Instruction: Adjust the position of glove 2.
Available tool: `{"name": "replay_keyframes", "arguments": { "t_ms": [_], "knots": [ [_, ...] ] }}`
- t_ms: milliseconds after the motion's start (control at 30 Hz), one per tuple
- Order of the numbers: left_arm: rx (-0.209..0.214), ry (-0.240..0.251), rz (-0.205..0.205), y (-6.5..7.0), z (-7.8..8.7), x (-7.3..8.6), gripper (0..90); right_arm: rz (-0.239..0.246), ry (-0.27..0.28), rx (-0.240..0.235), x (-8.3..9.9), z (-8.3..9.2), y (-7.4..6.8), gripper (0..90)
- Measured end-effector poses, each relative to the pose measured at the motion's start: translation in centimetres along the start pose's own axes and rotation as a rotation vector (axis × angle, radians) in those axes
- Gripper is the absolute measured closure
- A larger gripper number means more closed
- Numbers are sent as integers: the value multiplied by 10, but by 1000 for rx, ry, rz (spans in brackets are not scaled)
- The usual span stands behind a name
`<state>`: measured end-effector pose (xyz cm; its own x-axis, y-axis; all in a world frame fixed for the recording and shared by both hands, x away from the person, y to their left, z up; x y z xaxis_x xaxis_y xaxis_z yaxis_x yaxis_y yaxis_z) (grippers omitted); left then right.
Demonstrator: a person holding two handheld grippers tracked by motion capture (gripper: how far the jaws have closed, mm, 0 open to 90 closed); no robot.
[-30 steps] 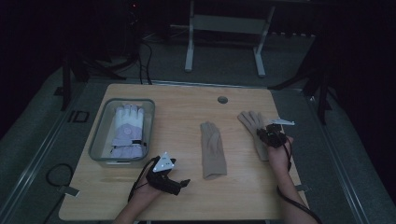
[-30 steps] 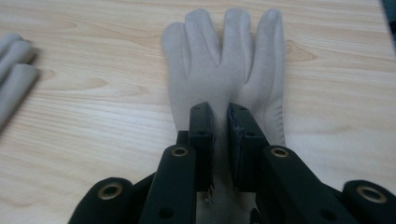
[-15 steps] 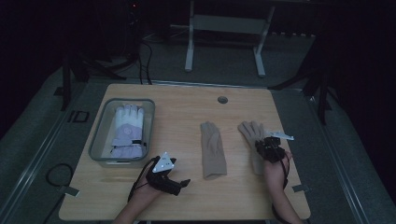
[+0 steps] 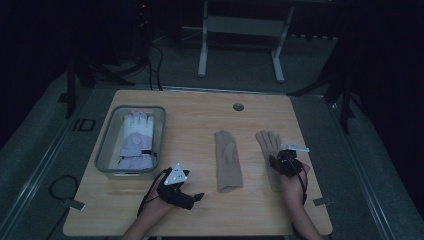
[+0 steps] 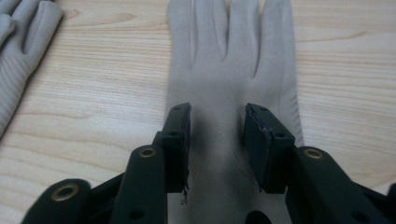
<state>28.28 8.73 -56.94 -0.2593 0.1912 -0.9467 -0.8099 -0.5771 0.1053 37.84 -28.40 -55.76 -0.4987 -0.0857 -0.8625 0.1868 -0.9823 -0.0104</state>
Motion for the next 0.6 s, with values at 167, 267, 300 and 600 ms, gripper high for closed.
{"name": "replay_keyframes", "arguments": {
  "t_ms": [167, 267, 300, 600],
  "knots": [
    [-1, 0, 3, 0, 0, 1, 33, 91, 11, -97, -5, 6, 8, 548],
    [2, -1, 2, -1, 2, 1, 33, 119, 17, -139, -6, 10, 16, 558],
    [2, -1, 2, -1, 2, 1, 33, 135, 22, -158, -6, 11, 18, 557],
    [-1, -9, -6, 0, 3, 3, 34, 237, 23, -266, -5, 18, 33, 546]
  ]
}}
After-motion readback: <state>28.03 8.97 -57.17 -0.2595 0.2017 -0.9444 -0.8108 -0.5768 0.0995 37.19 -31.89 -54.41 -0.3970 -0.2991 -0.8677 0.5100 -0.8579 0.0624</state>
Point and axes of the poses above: each handheld gripper's, and its own axes: z roughly backward along the jaws, x roughly out of its underside, y roughly to its right, the point moved 2 cm from there along -z, roughly forward along the jaws, and after that the axes turned 15 degrees about y, right-handed, at the moved point
